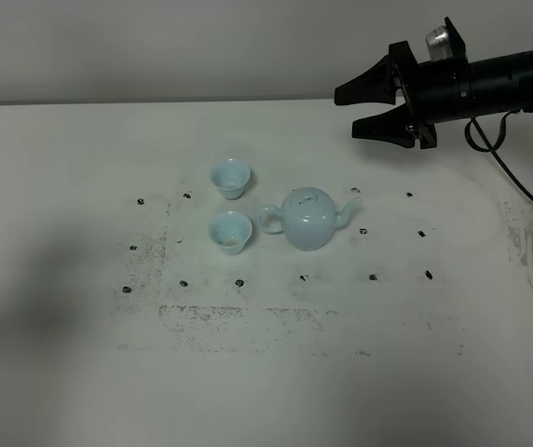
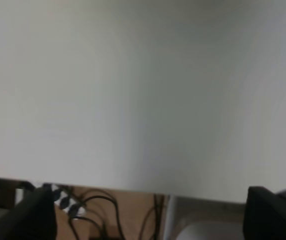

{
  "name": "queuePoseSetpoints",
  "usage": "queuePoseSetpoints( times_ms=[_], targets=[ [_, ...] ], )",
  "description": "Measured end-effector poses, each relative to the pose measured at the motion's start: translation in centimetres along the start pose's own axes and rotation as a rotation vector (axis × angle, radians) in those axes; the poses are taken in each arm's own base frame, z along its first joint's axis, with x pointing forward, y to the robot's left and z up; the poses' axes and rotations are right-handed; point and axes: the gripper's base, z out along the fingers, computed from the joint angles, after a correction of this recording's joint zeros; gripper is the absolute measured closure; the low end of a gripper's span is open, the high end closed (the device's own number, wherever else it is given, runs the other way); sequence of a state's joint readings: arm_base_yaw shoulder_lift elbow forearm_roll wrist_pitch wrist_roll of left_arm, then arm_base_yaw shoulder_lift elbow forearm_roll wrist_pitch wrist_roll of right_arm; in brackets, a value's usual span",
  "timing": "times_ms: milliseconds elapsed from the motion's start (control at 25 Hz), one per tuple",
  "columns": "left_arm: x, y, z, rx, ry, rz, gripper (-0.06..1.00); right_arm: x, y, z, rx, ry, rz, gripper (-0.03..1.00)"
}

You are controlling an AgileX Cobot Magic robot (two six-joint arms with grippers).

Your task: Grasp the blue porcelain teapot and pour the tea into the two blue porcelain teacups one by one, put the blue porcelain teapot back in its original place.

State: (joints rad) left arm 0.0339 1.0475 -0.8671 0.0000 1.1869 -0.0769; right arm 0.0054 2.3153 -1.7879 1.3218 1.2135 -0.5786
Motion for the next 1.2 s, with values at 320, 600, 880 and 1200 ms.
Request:
queuePoseSetpoints(
  times_ms=[320,600,880,1200],
  targets=[
    [8.8,0.5,2.9,0.034,-0.202,-0.007,0.22,0.0,0.0,0.0,0.000,0.000,0.001,0.38],
    [13.2,0.9,1.3,0.056,-0.512,-0.004,0.22,0.0,0.0,0.0,-0.001,-0.001,-0.001,0.38],
    [16.8,1.1,0.5,0.077,-0.744,-0.001,0.22,0.0,0.1,0.0,-0.003,-0.002,0.000,0.38],
    [17.3,1.2,0.5,0.078,-0.756,-0.001,0.22,-0.3,0.4,-0.1,-0.012,-0.012,-0.009,0.38]
  ],
)
